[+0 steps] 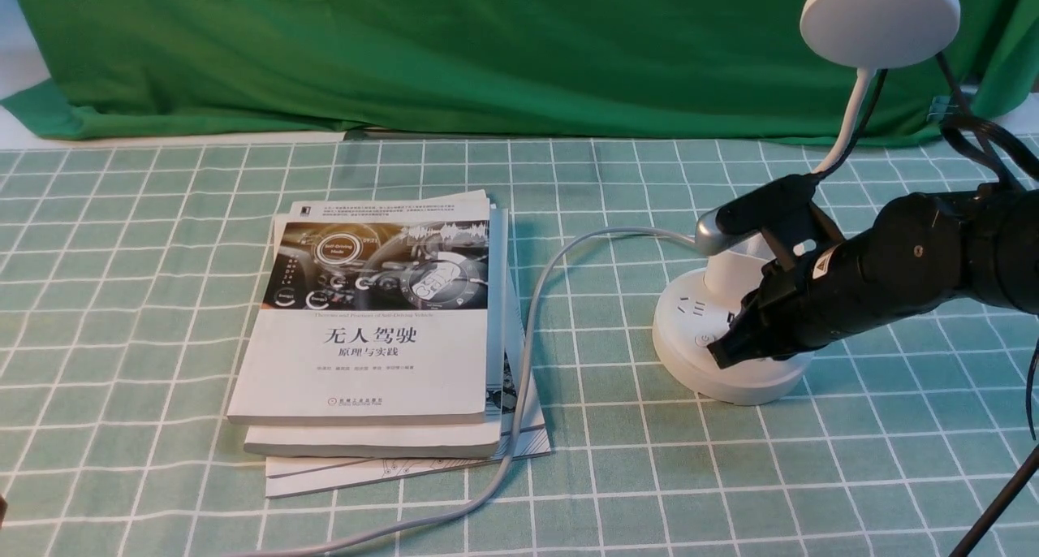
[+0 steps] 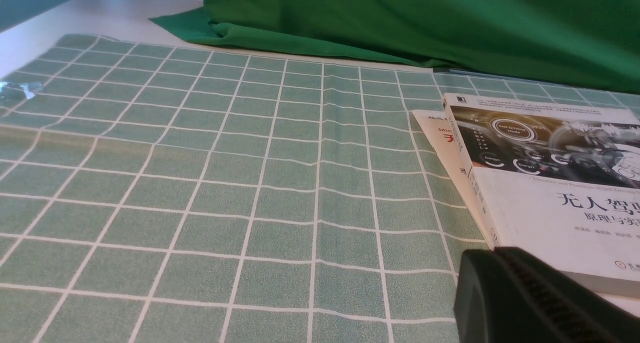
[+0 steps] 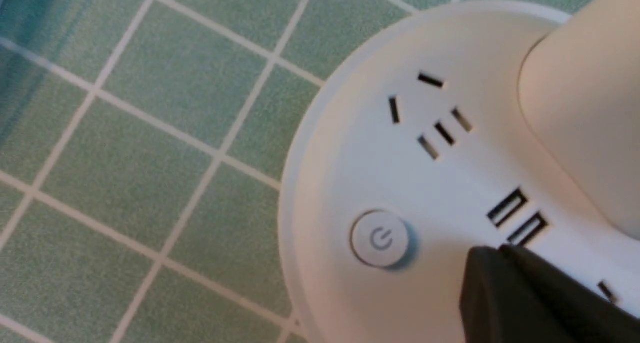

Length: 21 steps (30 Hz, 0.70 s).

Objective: Turn on the table lamp.
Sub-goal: 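Press the button on the base of the white desk lamp with the right gripper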

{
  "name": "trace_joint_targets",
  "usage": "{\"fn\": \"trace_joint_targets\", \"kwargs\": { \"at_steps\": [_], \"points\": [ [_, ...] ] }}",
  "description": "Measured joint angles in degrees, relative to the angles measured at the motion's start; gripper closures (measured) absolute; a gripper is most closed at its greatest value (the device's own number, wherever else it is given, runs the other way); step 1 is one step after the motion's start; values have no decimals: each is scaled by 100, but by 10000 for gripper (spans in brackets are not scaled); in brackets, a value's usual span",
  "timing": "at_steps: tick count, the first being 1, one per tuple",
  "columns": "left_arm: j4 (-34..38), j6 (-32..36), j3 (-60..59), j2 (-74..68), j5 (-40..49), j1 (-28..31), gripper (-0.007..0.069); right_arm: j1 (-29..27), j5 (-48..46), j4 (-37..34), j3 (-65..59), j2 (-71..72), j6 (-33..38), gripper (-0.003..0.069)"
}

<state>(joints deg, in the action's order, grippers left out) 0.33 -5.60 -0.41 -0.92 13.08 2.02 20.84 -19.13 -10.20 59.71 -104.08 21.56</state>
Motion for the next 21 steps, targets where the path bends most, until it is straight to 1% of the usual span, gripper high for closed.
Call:
{"fn": "trace_joint_targets", "kwargs": {
  "at_steps": [11, 21],
  "points": [
    [0, 0, 0, 0, 0, 0, 603, -78, -348, 15, -87, 452, 0, 629],
    [0, 0, 0, 0, 0, 0, 603, -91, -400, 40, -133, 358, -5, 629]
  ]
}}
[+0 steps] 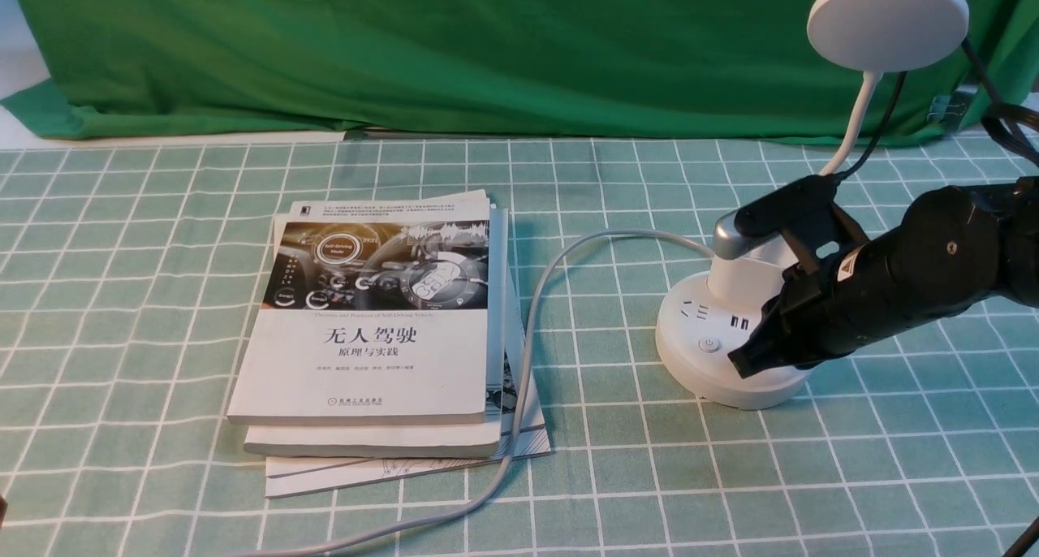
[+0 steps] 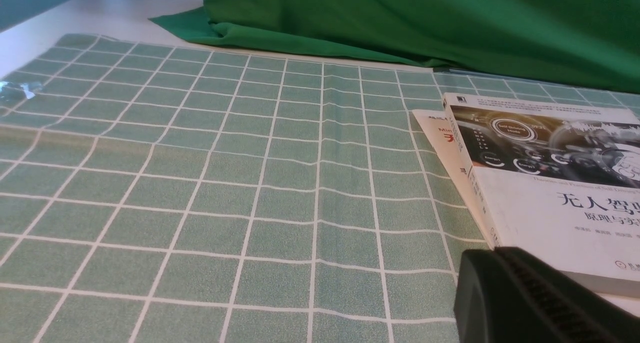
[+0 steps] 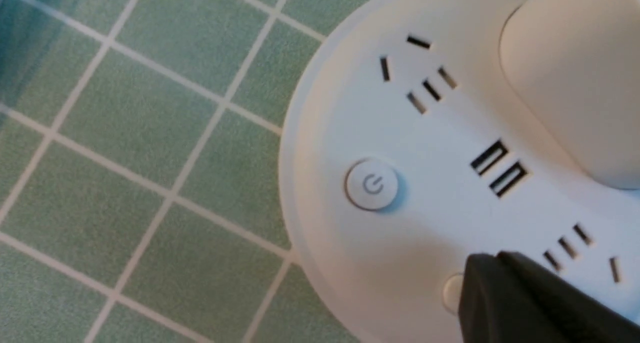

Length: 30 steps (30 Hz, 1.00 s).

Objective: Turn on the table lamp.
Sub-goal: 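Press the button on the base of the white desk lamp with the right gripper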

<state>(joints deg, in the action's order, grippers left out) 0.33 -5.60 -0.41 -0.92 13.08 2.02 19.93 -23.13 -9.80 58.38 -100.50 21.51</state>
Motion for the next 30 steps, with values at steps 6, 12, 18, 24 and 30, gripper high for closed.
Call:
{"fn": "trace_joint_targets", "kwargs": {
  "at_steps": [6, 12, 18, 24, 30],
  "points": [
    [0, 0, 0, 0, 0, 0, 603, 0, -36, 6, 6, -105, 0, 629],
    [0, 0, 0, 0, 0, 0, 603, 0, -80, 6, 51, -172, -20, 629],
    [0, 0, 0, 0, 0, 0, 603, 0, -176, 1, 116, -290, -36, 629],
    [0, 0, 0, 0, 0, 0, 603, 0, -296, 1, 190, -348, -54, 628],
    [0, 0, 0, 0, 0, 0, 603, 0, -415, 1, 50, 44, -222, 628]
  ]
}}
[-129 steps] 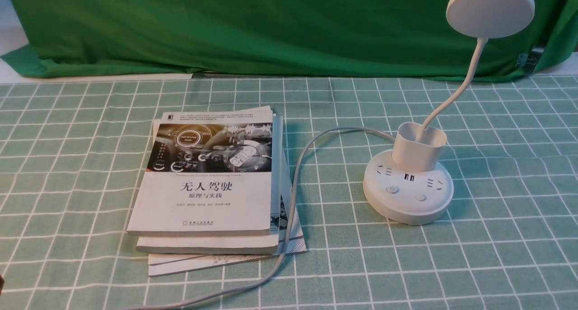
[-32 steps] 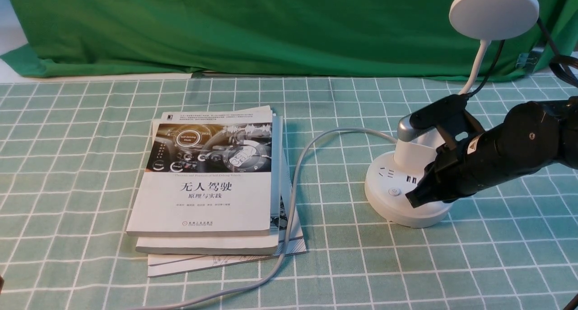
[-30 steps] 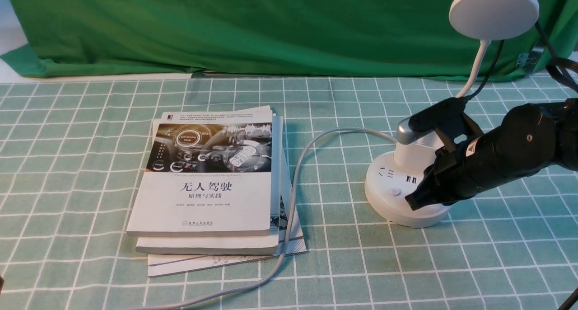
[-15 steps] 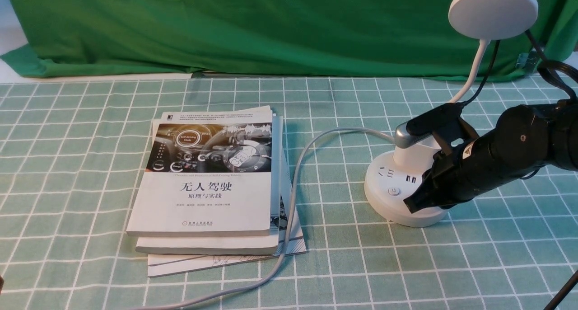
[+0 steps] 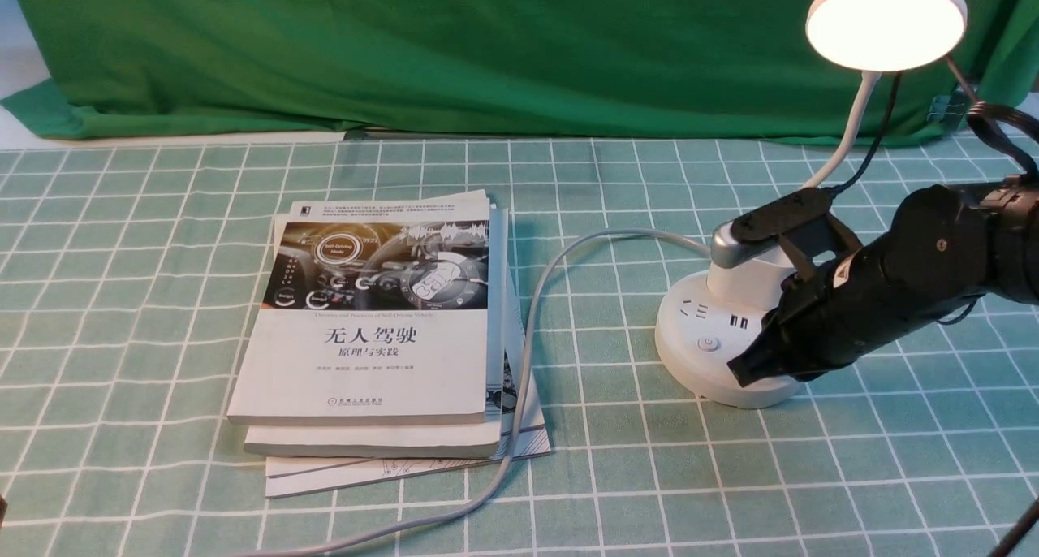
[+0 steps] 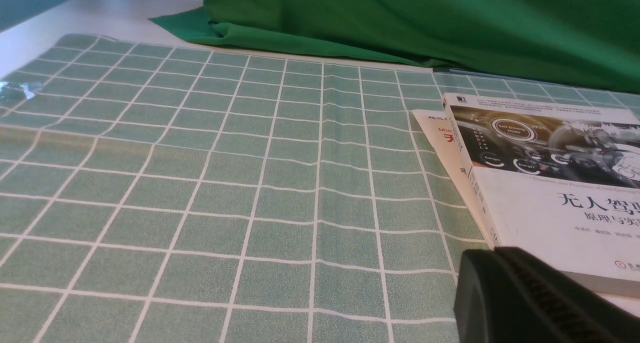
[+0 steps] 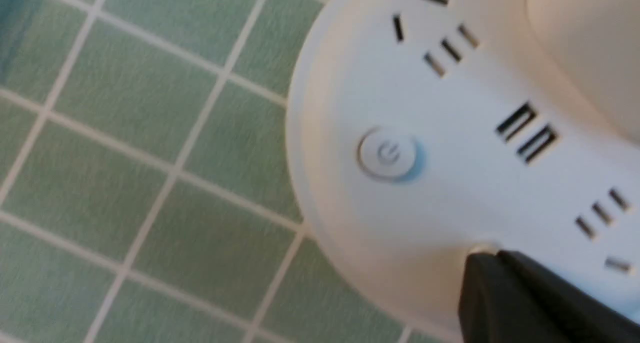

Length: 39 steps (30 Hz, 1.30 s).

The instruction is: Turn on the table lamp.

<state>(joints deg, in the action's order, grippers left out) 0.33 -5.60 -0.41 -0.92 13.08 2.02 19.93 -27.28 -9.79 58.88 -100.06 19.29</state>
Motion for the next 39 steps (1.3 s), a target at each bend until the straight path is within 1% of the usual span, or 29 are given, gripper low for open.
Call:
{"fn": "trace_joint_targets", "kwargs": {
  "at_steps": [2, 4, 5, 6, 7, 10, 11, 14, 15, 16, 22, 30, 36, 38, 39],
  "points": [
    [0, 0, 0, 0, 0, 0, 603, 0, -142, 7, -65, 626, -113, 627],
    [0, 0, 0, 0, 0, 0, 603, 0, -99, 7, -74, 1272, -232, 625],
    [0, 0, 0, 0, 0, 0, 603, 0, -77, 7, -79, 1337, -258, 624],
    [0, 0, 0, 0, 0, 0, 603, 0, 41, 7, -198, 1938, -367, 624],
    [0, 0, 0, 0, 0, 0, 603, 0, 55, 7, -198, 2004, -367, 624],
    [0, 0, 0, 0, 0, 0, 603, 0, 441, 7, -811, 3185, -490, 620],
    [0, 0, 0, 0, 0, 0, 603, 0, 475, 7, -903, 3251, -490, 620],
    [0, 0, 0, 0, 0, 0, 603, 0, 1159, 7, -1654, 4398, -500, 620],
    [0, 0, 0, 0, 0, 0, 603, 0, 1219, 7, -1736, 4627, -508, 619],
    [0, 0, 0, 0, 0, 0, 603, 0, 1376, 7, -1993, 5156, -573, 617],
    [0, 0, 0, 0, 0, 0, 603, 0, 1422, 7, -2901, 7031, -729, 606],
    [0, 0, 0, 0, 0, 0, 603, 0, 1430, 7, -3638, 8550, -747, 585],
    [0, 0, 0, 0, 0, 0, 603, 0, 1476, 7, -3949, 9133, -680, 580],
    [0, 0, 0, 0, 0, 0, 603, -25, 1509, 7, -4184, 9302, -674, 574],
    [0, 0, 0, 0, 0, 0, 603, -108, 1521, 67, -4416, 9453, -790, 566]
  ]
}}
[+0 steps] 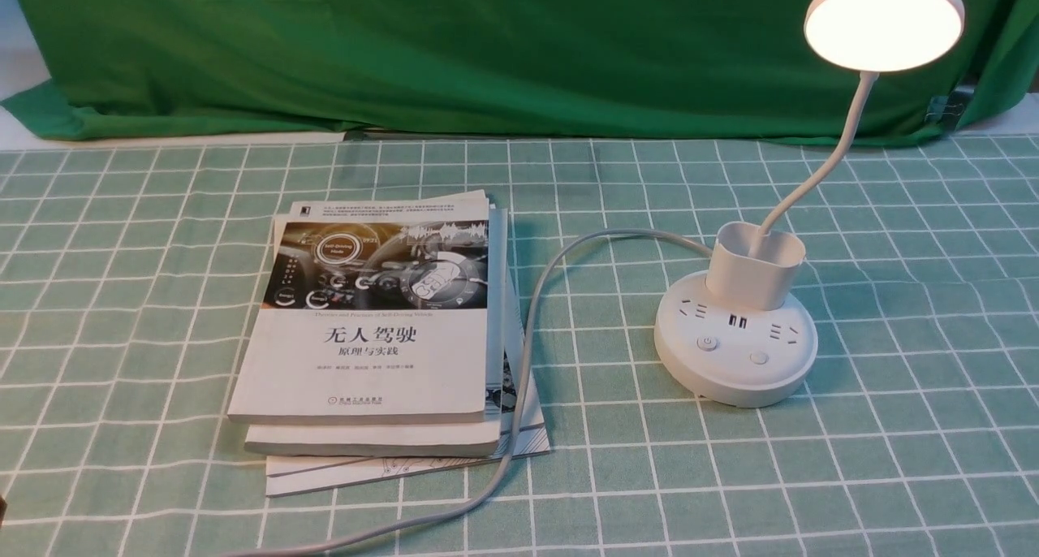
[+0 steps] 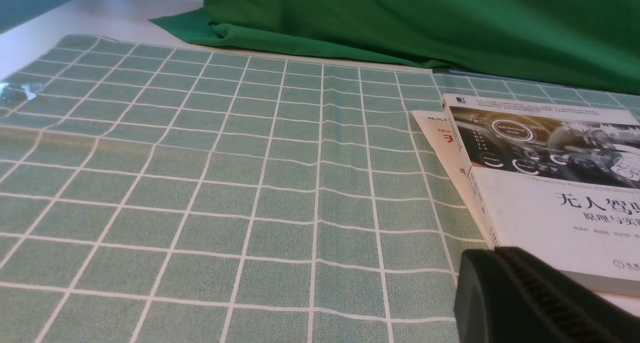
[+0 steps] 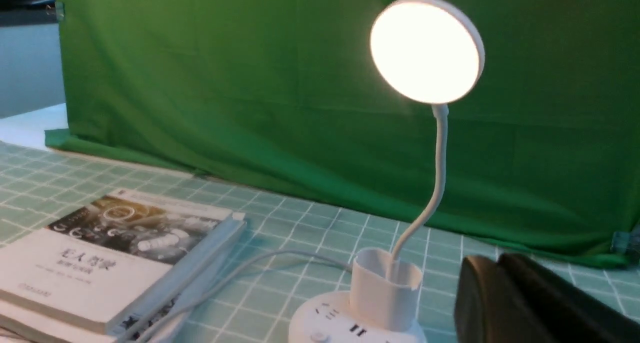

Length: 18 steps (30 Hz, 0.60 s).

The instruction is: Turn on the table lamp.

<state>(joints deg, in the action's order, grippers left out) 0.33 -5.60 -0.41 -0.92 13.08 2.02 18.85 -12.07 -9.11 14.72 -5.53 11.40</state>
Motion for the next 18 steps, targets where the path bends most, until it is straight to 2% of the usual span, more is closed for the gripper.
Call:
{"fn": "trace_joint_targets", "kwargs": {
  "at_steps": [3, 4, 5, 6, 7, 11, 18],
  "points": [
    [0, 0, 0, 0, 0, 0, 603, -483, 9, 447, -527, 304, -601, 555],
    [0, 0, 0, 0, 0, 0, 603, -483, 9, 482, -565, 304, -649, 554],
    [0, 0, 0, 0, 0, 0, 603, -902, 4, 748, -904, 465, -1010, 550],
    [0, 0, 0, 0, 0, 0, 603, -952, 4, 748, -904, 477, -1046, 550],
    [0, 0, 0, 0, 0, 0, 603, -1355, 15, 911, -1218, 522, -1289, 545],
    [0, 0, 0, 0, -7, 0, 603, -2023, 30, 1012, -1499, 530, -1467, 533],
    [0, 0, 0, 0, -2, 0, 603, -1955, -43, 1082, -1531, 541, -1479, 526]
  ]
}}
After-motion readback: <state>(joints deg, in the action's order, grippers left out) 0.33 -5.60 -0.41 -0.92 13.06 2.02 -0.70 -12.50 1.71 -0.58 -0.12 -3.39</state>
